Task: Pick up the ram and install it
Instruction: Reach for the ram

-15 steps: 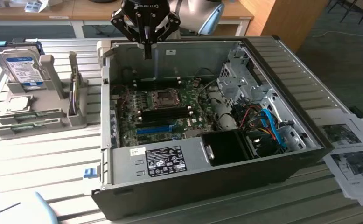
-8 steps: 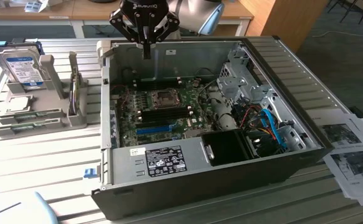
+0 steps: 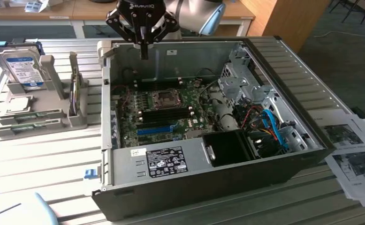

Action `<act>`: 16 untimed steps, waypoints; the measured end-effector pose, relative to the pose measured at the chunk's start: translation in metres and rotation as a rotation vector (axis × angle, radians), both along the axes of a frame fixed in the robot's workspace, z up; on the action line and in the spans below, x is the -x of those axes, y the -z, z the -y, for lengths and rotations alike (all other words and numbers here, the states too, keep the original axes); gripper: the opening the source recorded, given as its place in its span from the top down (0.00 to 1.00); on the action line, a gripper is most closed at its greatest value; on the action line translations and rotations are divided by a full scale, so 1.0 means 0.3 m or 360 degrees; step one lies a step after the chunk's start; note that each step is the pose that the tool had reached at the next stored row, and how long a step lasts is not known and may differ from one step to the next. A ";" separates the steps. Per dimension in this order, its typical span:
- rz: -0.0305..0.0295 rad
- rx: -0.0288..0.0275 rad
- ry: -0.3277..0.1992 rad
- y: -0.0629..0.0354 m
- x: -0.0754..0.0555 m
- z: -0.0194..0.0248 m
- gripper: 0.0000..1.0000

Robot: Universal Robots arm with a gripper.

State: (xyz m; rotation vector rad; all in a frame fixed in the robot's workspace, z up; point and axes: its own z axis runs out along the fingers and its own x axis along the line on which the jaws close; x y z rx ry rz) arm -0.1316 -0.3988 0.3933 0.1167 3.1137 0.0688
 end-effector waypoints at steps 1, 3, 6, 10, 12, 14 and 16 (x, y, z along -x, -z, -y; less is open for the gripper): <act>0.00000 0.00001 0.0000 0.000 0.004 0.000 0.91; 0.00000 0.00000 0.0000 0.000 0.012 0.000 0.91; 0.00000 0.00000 0.0000 0.000 0.025 0.000 0.91; 0.00000 -0.00001 0.0000 0.000 0.043 0.000 0.91; 0.00000 0.00000 0.0000 0.000 0.052 0.000 0.91; 0.00000 0.00000 0.0000 0.000 0.061 0.000 0.91; -0.00001 0.00000 0.0000 0.000 0.070 0.000 0.91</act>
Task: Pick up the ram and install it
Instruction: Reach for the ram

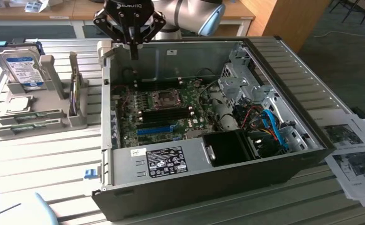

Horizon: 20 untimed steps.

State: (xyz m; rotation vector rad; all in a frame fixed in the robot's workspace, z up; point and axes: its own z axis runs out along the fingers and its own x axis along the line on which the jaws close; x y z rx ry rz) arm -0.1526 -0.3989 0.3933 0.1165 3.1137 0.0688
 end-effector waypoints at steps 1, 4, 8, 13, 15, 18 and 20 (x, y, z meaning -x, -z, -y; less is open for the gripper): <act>0.00000 0.00000 0.0000 0.000 0.004 0.000 0.91; 0.00001 -0.00002 0.0000 0.000 0.017 0.000 0.91; 0.00001 -0.00001 0.0000 0.000 0.032 0.000 0.91; 0.00001 0.00000 0.0000 0.000 0.051 0.000 0.91; 0.00001 0.00000 0.0000 0.000 0.058 0.000 0.91; 0.00001 -0.00001 0.0000 0.000 0.069 0.000 0.91; 0.00001 0.00000 0.0000 0.000 0.077 0.000 0.91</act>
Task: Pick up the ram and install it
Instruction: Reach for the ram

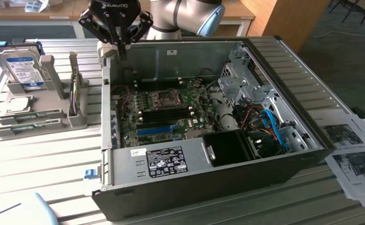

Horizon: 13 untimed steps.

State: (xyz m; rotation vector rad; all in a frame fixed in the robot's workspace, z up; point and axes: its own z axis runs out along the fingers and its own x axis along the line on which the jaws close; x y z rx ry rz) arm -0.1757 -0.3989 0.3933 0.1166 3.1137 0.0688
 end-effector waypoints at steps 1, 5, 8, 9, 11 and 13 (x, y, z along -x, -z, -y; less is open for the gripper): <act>0.00000 -0.00001 0.0000 0.000 0.004 0.000 0.91; 0.00000 0.00000 0.0000 0.000 0.022 0.000 0.91; 0.00000 -0.00001 0.0000 0.000 0.036 0.000 0.91; 0.00000 -0.00001 0.0000 0.000 0.042 0.000 0.91; 0.00000 0.00000 0.0000 0.000 0.053 0.000 0.91; 0.00000 -0.00001 0.0000 0.000 0.065 0.000 0.91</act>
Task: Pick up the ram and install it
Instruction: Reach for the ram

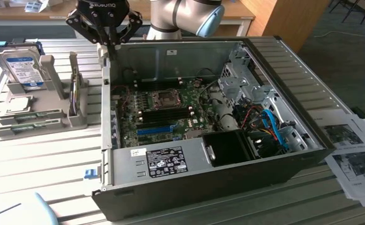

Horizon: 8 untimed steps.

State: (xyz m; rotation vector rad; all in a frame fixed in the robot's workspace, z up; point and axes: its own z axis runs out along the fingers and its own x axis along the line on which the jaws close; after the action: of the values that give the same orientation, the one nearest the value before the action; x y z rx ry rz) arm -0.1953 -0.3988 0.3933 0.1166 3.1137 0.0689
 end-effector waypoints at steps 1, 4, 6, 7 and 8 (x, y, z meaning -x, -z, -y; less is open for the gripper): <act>0.00000 0.00000 0.0000 0.000 0.006 0.000 0.91; 0.00001 0.00000 0.0000 0.000 0.026 0.000 0.91; 0.00001 0.00000 0.0000 0.000 0.039 0.000 0.91; 0.00000 0.00001 0.0000 0.000 0.046 0.000 0.91; 0.00000 0.00001 0.0000 0.000 0.053 0.000 0.91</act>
State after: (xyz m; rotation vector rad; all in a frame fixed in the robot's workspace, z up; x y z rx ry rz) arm -0.2112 -0.3988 0.3933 0.1166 3.1137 0.0688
